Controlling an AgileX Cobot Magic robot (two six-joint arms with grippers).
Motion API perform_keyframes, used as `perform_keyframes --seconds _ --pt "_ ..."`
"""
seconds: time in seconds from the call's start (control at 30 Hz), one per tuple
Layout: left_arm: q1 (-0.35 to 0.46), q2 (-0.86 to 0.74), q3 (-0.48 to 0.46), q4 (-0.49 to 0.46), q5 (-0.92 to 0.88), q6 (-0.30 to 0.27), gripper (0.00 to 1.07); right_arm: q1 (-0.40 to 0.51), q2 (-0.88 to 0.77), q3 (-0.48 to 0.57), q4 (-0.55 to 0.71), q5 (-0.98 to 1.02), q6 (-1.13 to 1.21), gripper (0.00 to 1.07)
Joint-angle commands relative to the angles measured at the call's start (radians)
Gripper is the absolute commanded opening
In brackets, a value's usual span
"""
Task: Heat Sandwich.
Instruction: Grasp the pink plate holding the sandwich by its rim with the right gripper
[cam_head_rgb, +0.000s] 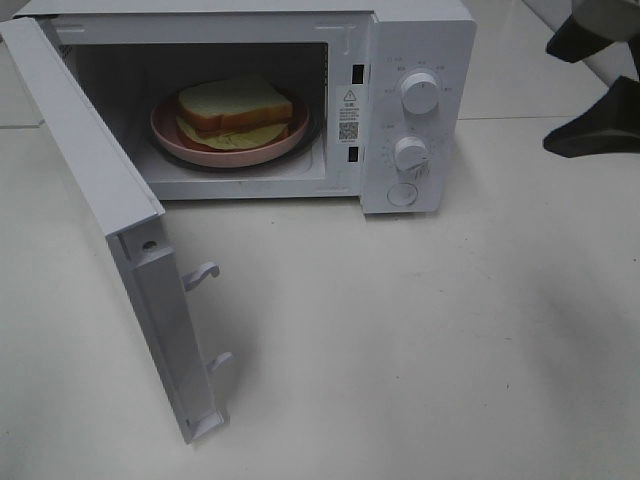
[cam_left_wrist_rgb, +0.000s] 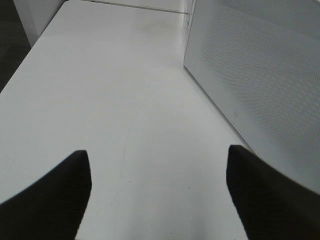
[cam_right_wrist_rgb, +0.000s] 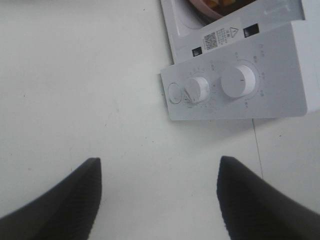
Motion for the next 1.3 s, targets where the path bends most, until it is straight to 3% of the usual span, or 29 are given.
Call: perform_keyframes --seconds 0.03,0.23,0.47,0.7,1.1,1.3 --pt "0.002 -0.018 0.001 0.000 -0.013 -0.006 0.71 -0.002 0.020 -0.005 0.031 0.033 -0.085 0.66" --pt "0.002 -0.018 0.001 0.000 -0.013 -0.006 0.71 0.000 0.061 -0.004 0.110 0.074 -0.150 0.66" --pt "0.002 -0.018 0.001 0.000 -0.013 -0.006 0.71 0.102 0.131 -0.004 0.125 0.108 -0.363 0.66" --pt "0.002 -0.018 0.001 0.000 -0.013 -0.006 0.71 0.149 0.179 -0.004 0.099 0.107 -0.366 0.66" --pt "0.002 -0.018 0.001 0.000 -0.013 -0.006 0.71 0.150 0.187 -0.004 0.090 0.107 -0.304 0.65" --pt "0.002 -0.018 0.001 0.000 -0.013 -0.006 0.71 0.150 0.205 -0.004 0.021 0.117 -0.306 0.58"
